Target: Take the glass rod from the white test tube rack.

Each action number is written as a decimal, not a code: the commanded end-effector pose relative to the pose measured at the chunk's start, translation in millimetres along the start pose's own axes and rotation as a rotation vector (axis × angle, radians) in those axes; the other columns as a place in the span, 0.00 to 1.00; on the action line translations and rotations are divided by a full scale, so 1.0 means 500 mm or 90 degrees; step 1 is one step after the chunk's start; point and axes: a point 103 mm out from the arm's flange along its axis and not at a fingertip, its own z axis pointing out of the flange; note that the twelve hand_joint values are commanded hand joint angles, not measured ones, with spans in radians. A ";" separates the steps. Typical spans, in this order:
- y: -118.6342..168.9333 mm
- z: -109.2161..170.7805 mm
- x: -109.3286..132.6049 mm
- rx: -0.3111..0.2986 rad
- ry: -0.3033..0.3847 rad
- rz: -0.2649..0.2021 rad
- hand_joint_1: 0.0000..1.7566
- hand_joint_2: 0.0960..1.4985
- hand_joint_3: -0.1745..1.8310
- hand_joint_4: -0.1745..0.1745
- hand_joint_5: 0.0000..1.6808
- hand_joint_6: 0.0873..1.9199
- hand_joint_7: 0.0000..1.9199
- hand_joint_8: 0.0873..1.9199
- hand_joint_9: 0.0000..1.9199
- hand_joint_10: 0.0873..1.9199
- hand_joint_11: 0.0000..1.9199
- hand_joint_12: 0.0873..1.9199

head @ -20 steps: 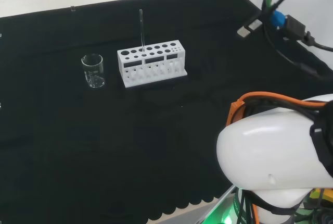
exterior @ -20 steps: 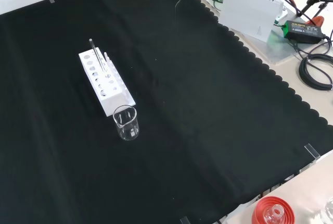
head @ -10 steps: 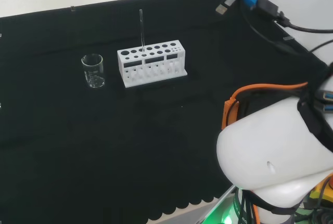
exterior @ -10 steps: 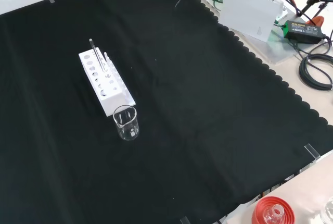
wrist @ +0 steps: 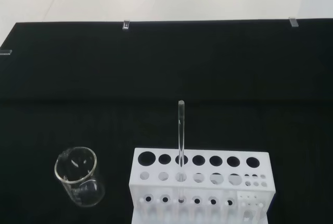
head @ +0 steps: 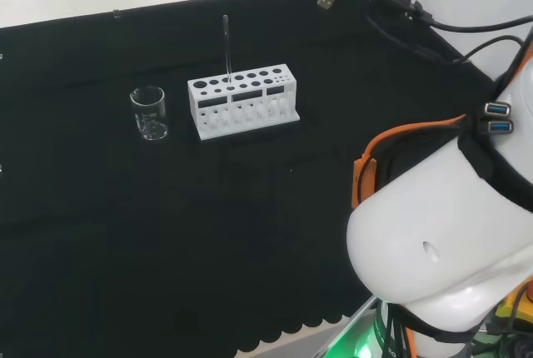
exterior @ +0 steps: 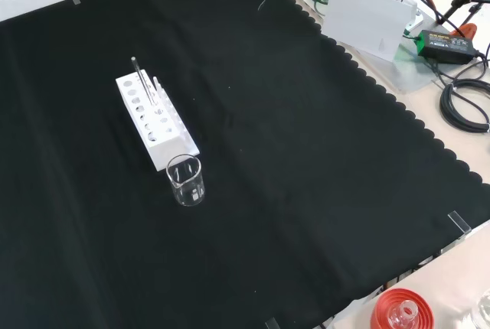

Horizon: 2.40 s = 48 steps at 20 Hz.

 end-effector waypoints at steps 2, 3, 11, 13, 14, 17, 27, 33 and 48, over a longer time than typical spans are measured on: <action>0.039 0.027 -0.020 -0.005 0.009 -0.012 0.39 0.55 0.33 0.32 0.23 0.02 0.12 0.41 0.20 0.43 0.19 0.71; 0.037 0.028 -0.028 -0.004 0.008 -0.012 0.39 0.55 0.33 0.32 0.23 0.02 0.12 0.41 0.20 0.43 0.19 0.71; 0.111 0.088 0.001 0.033 0.000 -0.026 0.39 0.55 0.33 0.31 0.24 0.05 0.13 0.41 0.22 0.42 0.20 0.71; 0.130 0.101 0.000 0.041 -0.005 -0.023 0.39 0.55 0.33 0.31 0.20 0.13 0.14 0.40 0.22 0.42 0.21 0.70; 0.141 0.109 0.002 0.043 -0.006 -0.022 0.39 0.55 0.33 0.31 0.19 0.16 0.14 0.40 0.23 0.41 0.21 0.70; 0.159 0.134 0.004 0.049 -0.004 -0.019 0.39 0.55 0.33 0.31 0.16 0.22 0.14 0.41 0.23 0.41 0.21 0.70; 0.210 0.217 0.009 0.100 -0.040 -0.011 0.40 0.54 0.34 0.31 0.15 0.27 0.15 0.41 0.24 0.42 0.22 0.70; 0.239 0.269 0.017 0.119 -0.053 0.005 0.40 0.54 0.34 0.30 0.15 0.29 0.16 0.41 0.25 0.41 0.23 0.70; 0.272 0.362 0.006 0.153 -0.047 -0.011 0.40 0.54 0.34 0.30 0.16 0.33 0.18 0.42 0.28 0.42 0.25 0.70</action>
